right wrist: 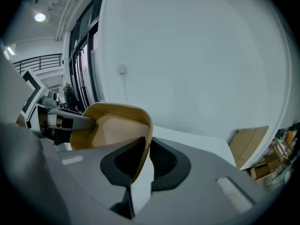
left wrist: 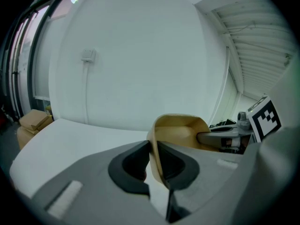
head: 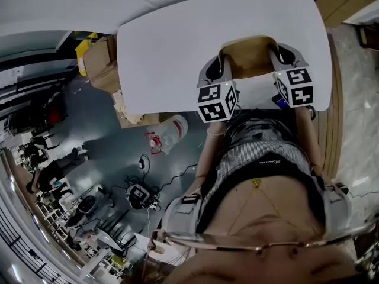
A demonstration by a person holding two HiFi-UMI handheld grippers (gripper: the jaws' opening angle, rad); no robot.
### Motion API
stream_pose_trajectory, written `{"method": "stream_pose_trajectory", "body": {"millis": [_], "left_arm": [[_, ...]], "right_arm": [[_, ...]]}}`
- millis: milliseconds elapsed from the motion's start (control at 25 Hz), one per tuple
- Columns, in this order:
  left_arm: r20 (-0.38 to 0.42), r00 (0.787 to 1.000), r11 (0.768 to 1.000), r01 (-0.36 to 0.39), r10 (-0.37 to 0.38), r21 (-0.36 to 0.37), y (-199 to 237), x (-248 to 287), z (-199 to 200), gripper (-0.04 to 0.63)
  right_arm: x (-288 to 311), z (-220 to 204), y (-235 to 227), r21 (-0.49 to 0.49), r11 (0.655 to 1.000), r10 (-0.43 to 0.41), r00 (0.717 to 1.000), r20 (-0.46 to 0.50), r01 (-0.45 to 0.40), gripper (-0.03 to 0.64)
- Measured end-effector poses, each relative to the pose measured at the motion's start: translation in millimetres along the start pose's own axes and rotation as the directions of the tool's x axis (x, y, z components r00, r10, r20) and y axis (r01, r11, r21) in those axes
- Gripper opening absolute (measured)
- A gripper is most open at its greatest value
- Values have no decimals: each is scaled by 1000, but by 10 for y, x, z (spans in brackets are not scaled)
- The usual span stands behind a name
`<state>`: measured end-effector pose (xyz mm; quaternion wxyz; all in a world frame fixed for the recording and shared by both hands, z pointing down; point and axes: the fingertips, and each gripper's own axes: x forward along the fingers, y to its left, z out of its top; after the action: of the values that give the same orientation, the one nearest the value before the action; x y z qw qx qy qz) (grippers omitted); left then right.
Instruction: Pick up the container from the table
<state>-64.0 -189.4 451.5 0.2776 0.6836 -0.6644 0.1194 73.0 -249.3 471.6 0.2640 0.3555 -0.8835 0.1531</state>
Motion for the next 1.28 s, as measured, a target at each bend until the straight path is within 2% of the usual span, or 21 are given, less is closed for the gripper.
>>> {"method": "stream_pose_trajectory", "body": {"millis": [1280], "left_arm": [[-7,998,997,66,-66,30,15,-138,-74,29]], "right_arm": [[-148,-98,153,31,998,-52,999,11,52,58]]}}
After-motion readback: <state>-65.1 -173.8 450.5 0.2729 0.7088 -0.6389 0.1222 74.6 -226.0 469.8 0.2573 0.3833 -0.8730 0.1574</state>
